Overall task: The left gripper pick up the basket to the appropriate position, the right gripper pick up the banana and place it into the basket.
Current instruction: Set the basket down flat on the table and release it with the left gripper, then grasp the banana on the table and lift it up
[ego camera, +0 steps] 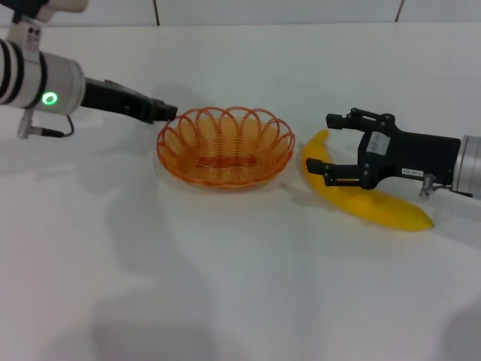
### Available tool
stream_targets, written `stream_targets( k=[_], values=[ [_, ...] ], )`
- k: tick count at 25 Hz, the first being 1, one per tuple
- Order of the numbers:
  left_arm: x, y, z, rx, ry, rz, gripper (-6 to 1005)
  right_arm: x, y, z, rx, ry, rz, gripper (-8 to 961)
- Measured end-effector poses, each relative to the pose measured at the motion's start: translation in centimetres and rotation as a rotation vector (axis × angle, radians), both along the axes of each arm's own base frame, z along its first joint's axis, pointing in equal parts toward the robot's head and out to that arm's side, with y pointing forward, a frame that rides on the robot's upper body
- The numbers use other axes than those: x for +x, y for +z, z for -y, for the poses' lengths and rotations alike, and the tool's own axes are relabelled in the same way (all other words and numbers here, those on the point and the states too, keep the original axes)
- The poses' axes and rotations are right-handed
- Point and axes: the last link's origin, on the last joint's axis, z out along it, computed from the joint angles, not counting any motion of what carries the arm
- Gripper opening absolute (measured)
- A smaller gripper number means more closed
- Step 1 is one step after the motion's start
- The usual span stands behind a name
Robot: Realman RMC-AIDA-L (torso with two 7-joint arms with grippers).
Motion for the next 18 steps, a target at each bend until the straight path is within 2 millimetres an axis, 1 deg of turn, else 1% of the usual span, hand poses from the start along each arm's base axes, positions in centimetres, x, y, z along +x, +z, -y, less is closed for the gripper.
stream_targets(
  k=[4,6,7,9,11,12,13,16,17,18],
  values=[
    [-0.1,1.0,0.5,0.026,-0.07,0.068,255,0.6,0.4,0.3,0.017,-0.021,-0.005,853],
    [-0.5,1.5,1.3,0.025,-0.107,0.112,325,0.9,0.7,0.5,0.027,-0.032,-0.013,851],
    [-1.0,1.9,2.0,0.022,-0.131,0.14,359,1.0,0.7,0.5,0.03,-0.035,-0.016,850],
    [-2.2,2.5,3.7,0.024,-0.19,0.185,429,1.0,0.8,0.6,0.035,-0.037,-0.019,848],
    [-4.7,3.1,6.3,0.066,-0.279,0.237,510,1.1,0.9,0.6,0.039,-0.039,-0.022,846],
    [-4.7,3.1,6.3,0.066,-0.279,0.237,557,1.1,0.9,0.6,0.039,-0.04,-0.023,845],
    [-7.4,3.6,9.3,0.152,-0.365,0.267,603,1.2,0.9,0.7,0.039,-0.042,-0.023,844],
    [-10.2,3.5,12.5,0.22,-0.434,0.253,731,1.6,0.8,1.1,0.03,-0.049,-0.015,841],
    [-11.0,3.1,13.7,0.224,-0.448,0.245,767,1.8,0.8,1.4,0.016,-0.055,-0.006,840],
    [-11.5,2.7,14.4,0.225,-0.455,0.242,802,2.2,0.8,1.7,-0.003,-0.069,0.002,839]
  ],
)
